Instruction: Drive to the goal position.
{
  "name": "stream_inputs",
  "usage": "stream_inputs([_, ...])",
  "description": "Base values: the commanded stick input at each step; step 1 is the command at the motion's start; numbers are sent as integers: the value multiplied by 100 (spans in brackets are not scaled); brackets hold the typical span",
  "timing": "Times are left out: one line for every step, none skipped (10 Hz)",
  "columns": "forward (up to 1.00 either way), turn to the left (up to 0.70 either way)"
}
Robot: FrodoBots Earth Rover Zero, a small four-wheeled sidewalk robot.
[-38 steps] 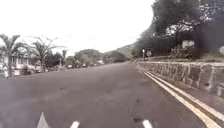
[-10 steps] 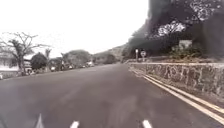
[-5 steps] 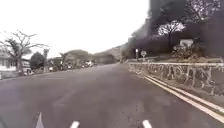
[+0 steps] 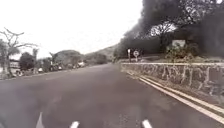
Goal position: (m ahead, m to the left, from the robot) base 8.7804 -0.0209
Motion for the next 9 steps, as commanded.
stream_inputs([50,0])
stream_inputs([50,0])
stream_inputs([50,0])
stream_inputs([50,0])
stream_inputs([50,0])
stream_inputs([50,0])
stream_inputs([50,0])
stream_inputs([50,0])
stream_inputs([50,0])
